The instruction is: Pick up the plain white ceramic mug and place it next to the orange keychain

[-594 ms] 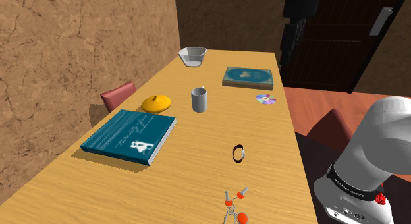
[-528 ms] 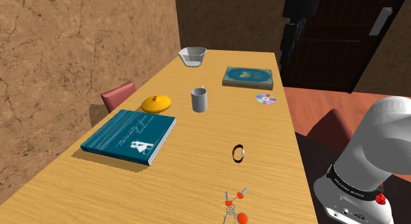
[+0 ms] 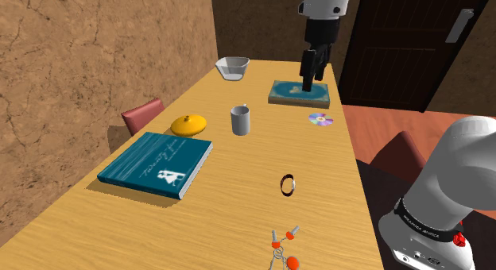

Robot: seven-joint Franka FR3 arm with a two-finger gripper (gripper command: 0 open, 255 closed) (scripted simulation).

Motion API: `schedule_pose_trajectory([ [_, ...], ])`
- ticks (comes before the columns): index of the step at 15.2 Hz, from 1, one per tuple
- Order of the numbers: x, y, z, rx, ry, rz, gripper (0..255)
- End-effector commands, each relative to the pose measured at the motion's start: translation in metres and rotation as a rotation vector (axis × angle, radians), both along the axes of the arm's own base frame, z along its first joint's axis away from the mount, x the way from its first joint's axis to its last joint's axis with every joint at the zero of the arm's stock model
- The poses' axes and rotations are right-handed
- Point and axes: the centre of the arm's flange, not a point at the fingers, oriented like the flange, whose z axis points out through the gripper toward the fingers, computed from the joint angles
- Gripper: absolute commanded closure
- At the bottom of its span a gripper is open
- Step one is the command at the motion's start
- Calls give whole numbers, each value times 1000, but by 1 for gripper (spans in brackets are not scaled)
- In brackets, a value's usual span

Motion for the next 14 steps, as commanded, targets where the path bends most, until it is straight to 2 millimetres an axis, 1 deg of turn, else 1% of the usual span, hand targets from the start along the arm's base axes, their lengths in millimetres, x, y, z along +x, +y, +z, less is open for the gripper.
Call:
schedule_pose_trajectory([
  [1, 23, 5, -13, -1, -9, -3, 0],
  [14, 164, 28, -96, -12, -53, -22, 0],
])
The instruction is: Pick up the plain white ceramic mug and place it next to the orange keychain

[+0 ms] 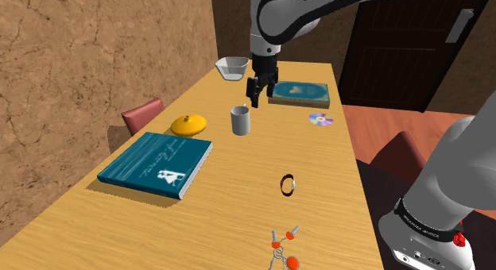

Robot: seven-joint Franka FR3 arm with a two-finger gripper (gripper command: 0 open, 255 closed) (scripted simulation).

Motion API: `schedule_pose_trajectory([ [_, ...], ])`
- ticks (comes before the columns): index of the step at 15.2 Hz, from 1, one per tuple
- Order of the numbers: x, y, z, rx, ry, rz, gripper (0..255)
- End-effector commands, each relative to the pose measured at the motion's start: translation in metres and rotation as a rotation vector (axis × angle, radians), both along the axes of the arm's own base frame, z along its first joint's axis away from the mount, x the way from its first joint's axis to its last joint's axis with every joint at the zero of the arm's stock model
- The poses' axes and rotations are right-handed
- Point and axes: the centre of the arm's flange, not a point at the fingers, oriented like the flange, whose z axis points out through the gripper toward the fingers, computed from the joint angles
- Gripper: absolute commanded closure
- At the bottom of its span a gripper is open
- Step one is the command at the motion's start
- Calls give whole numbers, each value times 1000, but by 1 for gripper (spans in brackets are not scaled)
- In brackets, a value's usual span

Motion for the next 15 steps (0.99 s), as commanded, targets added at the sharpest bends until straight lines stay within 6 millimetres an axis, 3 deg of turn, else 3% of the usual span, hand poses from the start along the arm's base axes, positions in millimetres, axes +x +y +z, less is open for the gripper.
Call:
schedule_pose_trajectory([
  [1, 26, 4, -9, -1, -8, -3, 0],
  [10, 124, 17, -62, -8, -38, -16, 0],
  [15, 126, 17, -88, -8, -38, -16, 0],
])
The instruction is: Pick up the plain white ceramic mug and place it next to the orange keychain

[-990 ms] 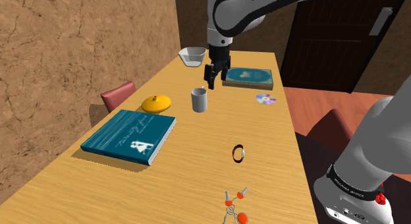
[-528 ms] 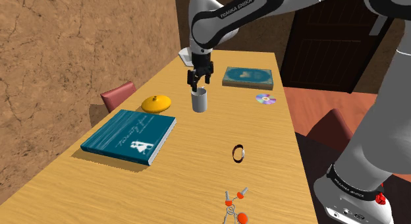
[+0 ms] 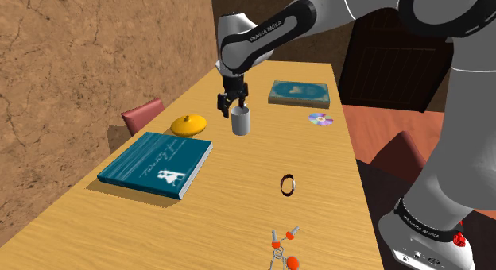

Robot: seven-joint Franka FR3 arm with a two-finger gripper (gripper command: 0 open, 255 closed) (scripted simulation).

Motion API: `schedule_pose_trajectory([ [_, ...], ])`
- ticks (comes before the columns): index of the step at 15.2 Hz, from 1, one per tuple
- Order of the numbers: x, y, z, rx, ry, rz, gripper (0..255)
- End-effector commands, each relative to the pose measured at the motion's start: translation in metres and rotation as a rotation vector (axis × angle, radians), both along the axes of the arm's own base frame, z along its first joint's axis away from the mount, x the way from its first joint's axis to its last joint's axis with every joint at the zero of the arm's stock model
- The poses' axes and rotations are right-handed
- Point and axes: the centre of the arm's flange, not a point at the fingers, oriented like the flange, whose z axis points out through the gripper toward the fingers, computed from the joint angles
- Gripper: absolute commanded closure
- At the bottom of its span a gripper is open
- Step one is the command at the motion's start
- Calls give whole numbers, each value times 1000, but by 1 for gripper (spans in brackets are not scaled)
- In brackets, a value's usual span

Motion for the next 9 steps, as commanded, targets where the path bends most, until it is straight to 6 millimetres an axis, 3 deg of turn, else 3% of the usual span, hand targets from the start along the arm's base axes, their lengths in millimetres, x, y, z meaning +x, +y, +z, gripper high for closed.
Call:
schedule_pose_trajectory([
  [1, 1, 0, -10, 0, -1, 0, 0],
  [3, 1, 0, -18, 0, -1, 0, 0],
  [9, 1, 0, -18, 0, -1, 0, 0],
])
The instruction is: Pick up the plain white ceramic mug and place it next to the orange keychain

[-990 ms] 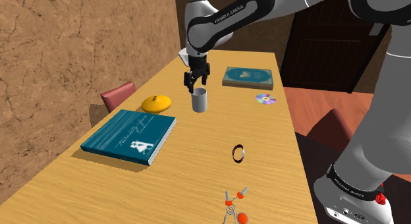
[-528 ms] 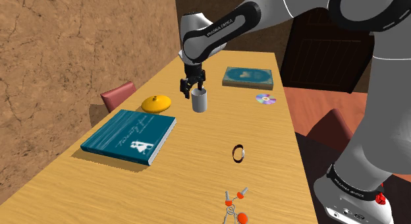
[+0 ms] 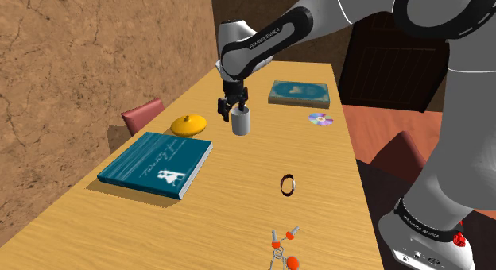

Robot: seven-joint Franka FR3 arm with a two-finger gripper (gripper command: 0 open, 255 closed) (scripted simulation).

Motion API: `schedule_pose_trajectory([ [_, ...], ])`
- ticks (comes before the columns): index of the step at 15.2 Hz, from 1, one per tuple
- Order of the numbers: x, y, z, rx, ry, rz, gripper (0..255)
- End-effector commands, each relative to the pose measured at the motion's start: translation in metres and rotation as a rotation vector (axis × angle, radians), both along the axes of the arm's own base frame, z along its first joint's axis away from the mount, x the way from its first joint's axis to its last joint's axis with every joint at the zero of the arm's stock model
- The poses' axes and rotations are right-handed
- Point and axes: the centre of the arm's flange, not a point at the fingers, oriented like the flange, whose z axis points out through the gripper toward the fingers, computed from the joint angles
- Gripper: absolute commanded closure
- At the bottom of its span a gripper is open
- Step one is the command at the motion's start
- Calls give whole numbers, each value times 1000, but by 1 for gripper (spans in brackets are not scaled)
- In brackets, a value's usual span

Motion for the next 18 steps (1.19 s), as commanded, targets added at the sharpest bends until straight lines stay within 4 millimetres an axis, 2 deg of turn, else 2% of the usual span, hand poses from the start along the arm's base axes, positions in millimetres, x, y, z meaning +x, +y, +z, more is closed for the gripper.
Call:
schedule_pose_trajectory([
  [1, 0, 0, 0, 0, 0, 0, 0],
  [2, 0, 0, 0, 0, 0, 0, 255],
  [11, 0, 0, 0, 0, 0, 0, 255],
  [18, 0, 0, 37, 0, 0, 0, 255],
])
